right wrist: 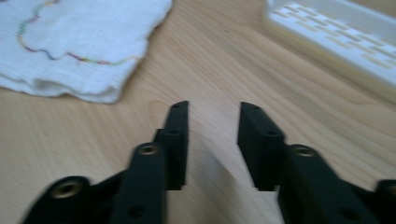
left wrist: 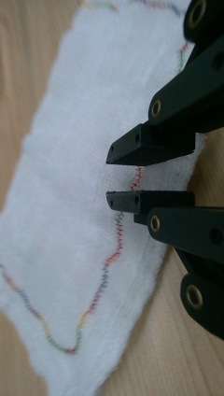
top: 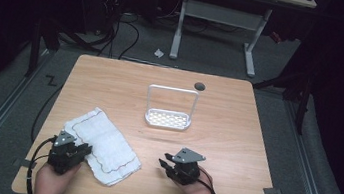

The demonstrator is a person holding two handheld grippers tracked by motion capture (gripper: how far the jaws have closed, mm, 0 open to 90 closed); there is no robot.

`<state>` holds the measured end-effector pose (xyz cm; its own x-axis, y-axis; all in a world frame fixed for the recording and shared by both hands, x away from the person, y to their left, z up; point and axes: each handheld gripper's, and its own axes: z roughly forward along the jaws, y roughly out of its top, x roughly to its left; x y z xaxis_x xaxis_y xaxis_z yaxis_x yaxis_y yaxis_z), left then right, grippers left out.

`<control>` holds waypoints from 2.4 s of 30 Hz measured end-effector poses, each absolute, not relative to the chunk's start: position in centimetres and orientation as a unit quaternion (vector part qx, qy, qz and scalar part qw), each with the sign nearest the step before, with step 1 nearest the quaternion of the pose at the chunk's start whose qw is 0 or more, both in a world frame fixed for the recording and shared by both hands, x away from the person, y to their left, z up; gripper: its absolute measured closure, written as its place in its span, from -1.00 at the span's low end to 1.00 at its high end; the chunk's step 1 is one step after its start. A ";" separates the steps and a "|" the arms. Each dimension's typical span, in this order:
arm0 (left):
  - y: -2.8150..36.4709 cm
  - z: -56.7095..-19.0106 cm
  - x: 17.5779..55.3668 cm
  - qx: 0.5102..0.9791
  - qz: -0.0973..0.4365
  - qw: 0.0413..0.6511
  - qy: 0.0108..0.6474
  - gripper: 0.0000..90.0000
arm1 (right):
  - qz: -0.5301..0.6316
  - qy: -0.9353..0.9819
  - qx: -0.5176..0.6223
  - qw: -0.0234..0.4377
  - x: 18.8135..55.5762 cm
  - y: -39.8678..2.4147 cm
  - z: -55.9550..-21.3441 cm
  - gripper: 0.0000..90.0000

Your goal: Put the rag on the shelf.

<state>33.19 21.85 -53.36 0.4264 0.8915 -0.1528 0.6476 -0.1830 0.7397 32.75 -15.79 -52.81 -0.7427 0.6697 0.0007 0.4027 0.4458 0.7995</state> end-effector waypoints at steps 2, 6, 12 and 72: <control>21.8 -53.3 33.4 0.756 0.159 0.380 0.510 0.70 | 0.416 0.840 0.311 0.155 33.1 -14.6 -52.4 0.94; 21.5 -53.3 33.4 0.763 0.166 0.375 0.500 0.70 | 0.427 0.842 0.294 0.150 34.0 -11.8 -51.2 0.98; 21.6 -53.3 33.4 0.766 0.164 0.377 0.494 0.69 | 0.421 0.853 0.281 0.128 36.7 -6.3 -51.3 0.98; 7.9 -53.4 34.1 0.833 0.112 0.406 0.357 0.56 | 0.376 0.836 0.365 0.164 33.4 -17.0 -53.5 0.80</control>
